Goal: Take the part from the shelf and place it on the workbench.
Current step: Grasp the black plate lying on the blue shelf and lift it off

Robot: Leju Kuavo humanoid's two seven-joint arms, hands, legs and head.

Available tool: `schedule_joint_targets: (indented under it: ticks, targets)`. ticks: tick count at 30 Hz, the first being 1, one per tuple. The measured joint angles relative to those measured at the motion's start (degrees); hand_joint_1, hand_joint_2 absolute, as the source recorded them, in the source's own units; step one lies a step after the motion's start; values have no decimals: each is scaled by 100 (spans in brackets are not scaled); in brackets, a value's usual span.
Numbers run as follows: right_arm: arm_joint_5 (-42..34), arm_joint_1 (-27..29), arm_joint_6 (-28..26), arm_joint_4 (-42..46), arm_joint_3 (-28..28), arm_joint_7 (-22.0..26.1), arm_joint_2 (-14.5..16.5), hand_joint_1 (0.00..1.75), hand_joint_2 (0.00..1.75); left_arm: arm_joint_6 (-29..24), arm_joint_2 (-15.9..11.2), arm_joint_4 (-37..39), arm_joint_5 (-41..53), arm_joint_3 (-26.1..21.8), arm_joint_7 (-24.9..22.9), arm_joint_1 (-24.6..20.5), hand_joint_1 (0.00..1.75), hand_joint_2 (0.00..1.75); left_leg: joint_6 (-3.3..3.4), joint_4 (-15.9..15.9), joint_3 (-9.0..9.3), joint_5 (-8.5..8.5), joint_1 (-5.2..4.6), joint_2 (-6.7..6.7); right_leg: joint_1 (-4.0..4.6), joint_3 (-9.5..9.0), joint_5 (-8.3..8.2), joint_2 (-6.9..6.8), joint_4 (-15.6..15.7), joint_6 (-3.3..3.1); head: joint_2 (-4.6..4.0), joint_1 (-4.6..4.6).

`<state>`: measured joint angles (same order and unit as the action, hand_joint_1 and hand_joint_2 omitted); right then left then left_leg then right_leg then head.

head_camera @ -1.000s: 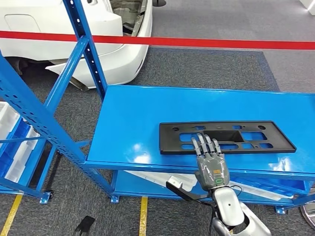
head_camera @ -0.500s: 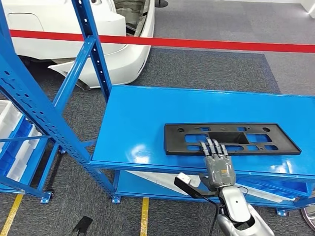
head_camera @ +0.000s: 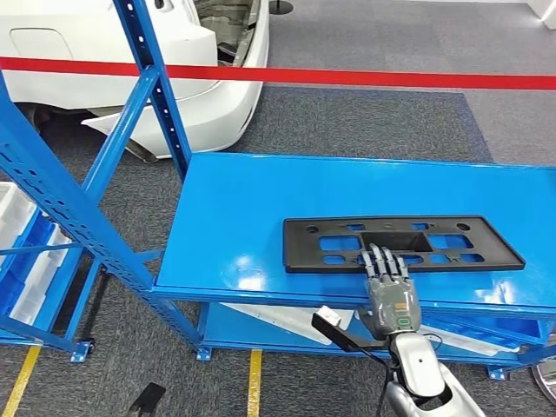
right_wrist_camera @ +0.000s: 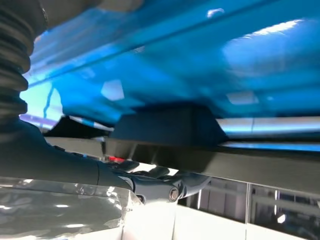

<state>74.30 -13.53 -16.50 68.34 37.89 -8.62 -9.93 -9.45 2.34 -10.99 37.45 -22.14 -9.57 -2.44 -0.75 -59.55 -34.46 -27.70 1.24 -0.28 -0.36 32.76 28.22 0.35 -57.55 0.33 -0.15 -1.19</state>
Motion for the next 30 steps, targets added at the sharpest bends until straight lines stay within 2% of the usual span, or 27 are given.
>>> schedule_joint_targets:
  ticks: [3,5,6,8,9,10,11,13,14,15,17,18,20,21,23,24,25,26,28,29,30]
  targets:
    - [303,85,-188,84,-31,-119,-2,0,175,27,1,0,31,-11,-7,15,0,0,105,52,8,-21,-17,2,-6,19,17,-2,-19,82,0,-2]
    - [508,141,-320,166,-50,-183,-1,0,175,31,-2,0,39,-20,-9,14,0,0,177,66,17,-8,-4,8,-18,103,188,-8,-242,135,0,3]
    - [581,163,-360,197,-59,-203,-1,0,175,34,-3,0,42,-23,-9,6,0,0,204,70,20,-6,1,10,-23,220,354,-12,-517,156,0,5]
    - [706,210,-407,239,-68,-249,1,0,175,43,-2,0,66,-27,-9,-1,0,0,231,69,21,-11,-5,11,-27,573,704,-13,-1297,178,0,7]
    - [762,234,-426,259,-73,-264,1,0,175,48,-1,0,81,-30,-9,1,0,0,233,68,24,-12,-8,10,-28,705,778,-13,-1573,183,0,7]
    - [809,252,-445,282,-79,-274,1,0,175,51,0,0,97,-33,-9,3,0,0,234,68,28,-14,-9,7,-28,752,748,-13,-1660,180,0,7]
    - [844,263,-462,307,-86,-275,2,0,175,57,0,0,110,-36,-9,3,0,0,233,67,35,-16,-10,3,-27,685,608,-13,-1503,170,0,7]
    - [908,267,-494,363,-109,-281,4,0,175,73,4,0,123,-38,-9,-1,0,0,220,68,52,-24,-11,-9,-20,327,211,-12,-728,121,0,5]
    - [932,264,-510,390,-121,-285,6,0,175,81,9,0,128,-38,-9,-3,0,0,205,65,52,-29,-17,-14,-8,166,76,-11,-370,93,0,3]
    - [952,263,-524,413,-132,-289,8,0,175,85,14,0,130,-38,-9,-2,0,0,183,63,46,-30,-21,-17,7,66,10,-9,-139,69,0,1]
    - [968,273,-537,437,-146,-298,12,0,175,89,22,0,133,-39,-10,5,0,0,123,73,38,-22,-22,-18,37,37,8,-4,-34,34,0,-2]
    - [974,281,-539,451,-152,-308,14,0,175,90,25,0,135,-40,-13,7,0,0,91,81,40,-27,-15,-17,24,34,-4,-5,-15,4,1,-2]
    - [986,281,-545,488,-163,-326,27,0,175,91,30,0,138,-40,-18,5,0,0,39,-59,-13,-156,-12,-17,-2,13,-41,-14,44,-70,1,-8]
    - [993,280,-548,506,-166,-332,37,0,175,91,32,0,138,-40,-19,4,0,0,19,-294,-113,-309,-11,-16,-16,2,-56,-20,69,-99,1,-12]
    - [1001,295,-551,520,-168,-338,52,0,175,91,35,0,140,-40,-19,7,0,0,-17,-1039,-443,-671,-10,-15,-10,-1,-58,-28,71,-122,0,-17]
    - [1003,309,-551,520,-168,-339,57,0,175,91,35,0,141,-40,-20,13,0,0,-32,-1352,-586,-774,-9,-15,-8,-2,-55,-28,70,-125,0,-16]
    - [1006,321,-549,520,-169,-340,60,0,175,91,35,0,144,-40,-20,20,0,0,-40,-1491,-652,-774,-8,-14,-8,-5,-53,-27,68,-126,0,-16]
    - [1009,332,-546,521,-173,-340,63,0,175,90,35,0,146,-40,-20,23,0,0,-41,-1387,-607,-657,-5,-13,-9,-13,-48,-22,66,-122,0,-17]
    - [1018,350,-538,529,-196,-340,74,0,175,89,35,0,158,-42,-18,20,0,0,-22,-666,-272,-253,-2,-6,-13,-40,-26,-12,53,-97,0,-17]
    - [1021,354,-536,534,-211,-340,79,0,175,89,35,0,164,-42,-17,15,0,0,-5,-291,-93,-104,-6,-3,-2,-44,-8,-8,34,-74,0,-16]
    - [1024,359,-535,540,-229,-340,84,0,175,89,35,0,176,-42,-16,9,0,0,16,-47,22,-30,-13,-1,8,-40,5,-6,18,-46,1,-15]
